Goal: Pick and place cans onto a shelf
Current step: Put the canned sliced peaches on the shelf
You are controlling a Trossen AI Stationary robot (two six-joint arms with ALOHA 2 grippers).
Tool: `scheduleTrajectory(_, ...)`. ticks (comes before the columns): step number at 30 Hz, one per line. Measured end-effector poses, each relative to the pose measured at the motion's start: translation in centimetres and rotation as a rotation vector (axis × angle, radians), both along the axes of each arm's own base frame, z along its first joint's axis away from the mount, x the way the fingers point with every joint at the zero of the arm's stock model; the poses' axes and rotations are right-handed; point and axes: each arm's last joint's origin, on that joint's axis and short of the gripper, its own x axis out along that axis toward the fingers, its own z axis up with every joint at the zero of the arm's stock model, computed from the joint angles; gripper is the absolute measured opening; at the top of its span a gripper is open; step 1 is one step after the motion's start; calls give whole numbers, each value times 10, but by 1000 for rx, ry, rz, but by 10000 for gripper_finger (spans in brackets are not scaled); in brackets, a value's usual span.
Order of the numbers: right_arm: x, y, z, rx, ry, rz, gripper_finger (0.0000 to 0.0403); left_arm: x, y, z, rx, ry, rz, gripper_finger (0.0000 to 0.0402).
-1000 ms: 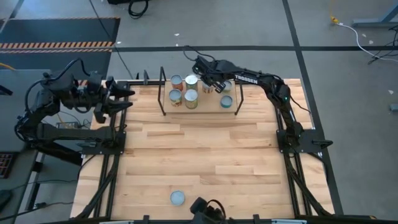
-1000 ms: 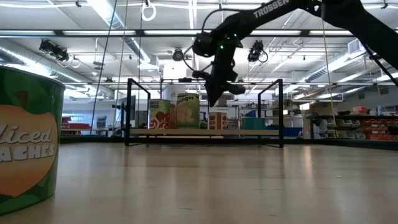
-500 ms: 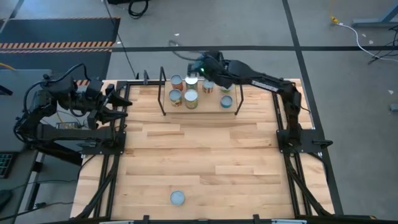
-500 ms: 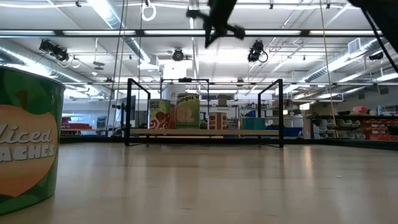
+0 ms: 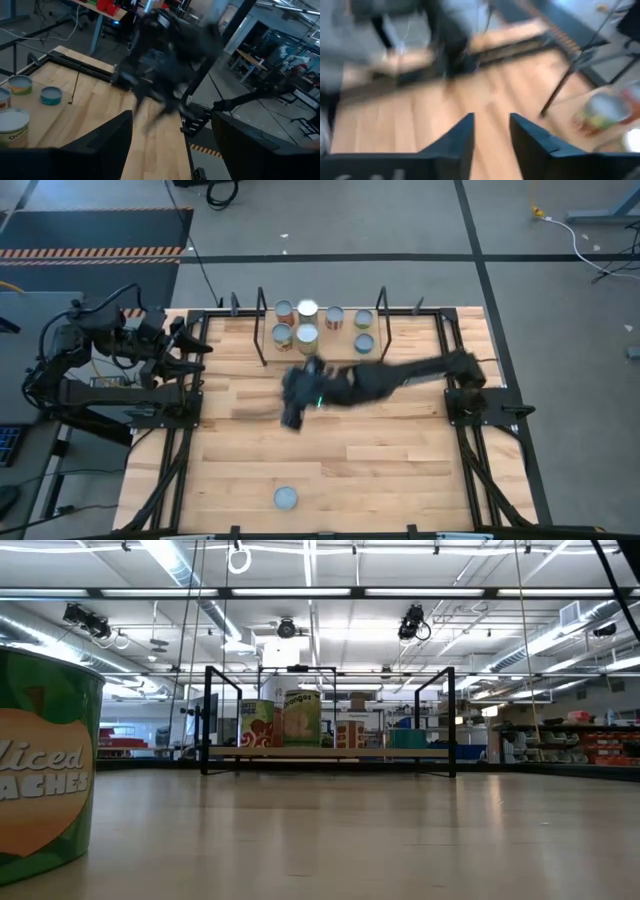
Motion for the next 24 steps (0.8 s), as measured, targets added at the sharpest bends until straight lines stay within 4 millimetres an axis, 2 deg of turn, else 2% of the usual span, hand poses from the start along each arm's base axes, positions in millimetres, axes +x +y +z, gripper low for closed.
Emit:
scheduleTrajectory(7,23,85,-84,-52,199,290,245,5,3,0,6,11,51,275)
scheduleTrajectory(11,27,119,-120,-48,270,485,314,8,3,-1,5,19,51,275)
scheduleTrajectory(14,30,138,-142,-18,285,655,358,9,4,-1,4,21,51,275)
scheduleTrajectory(17,35,156,-166,-58,271,825,390,10,4,-1,4,24,51,275)
scheduleTrajectory(21,41,170,-183,-104,210,908,394,10,4,-1,4,23,51,275)
scheduleTrajectory(24,47,165,-192,-116,212,910,391,10,4,-1,4,24,51,275)
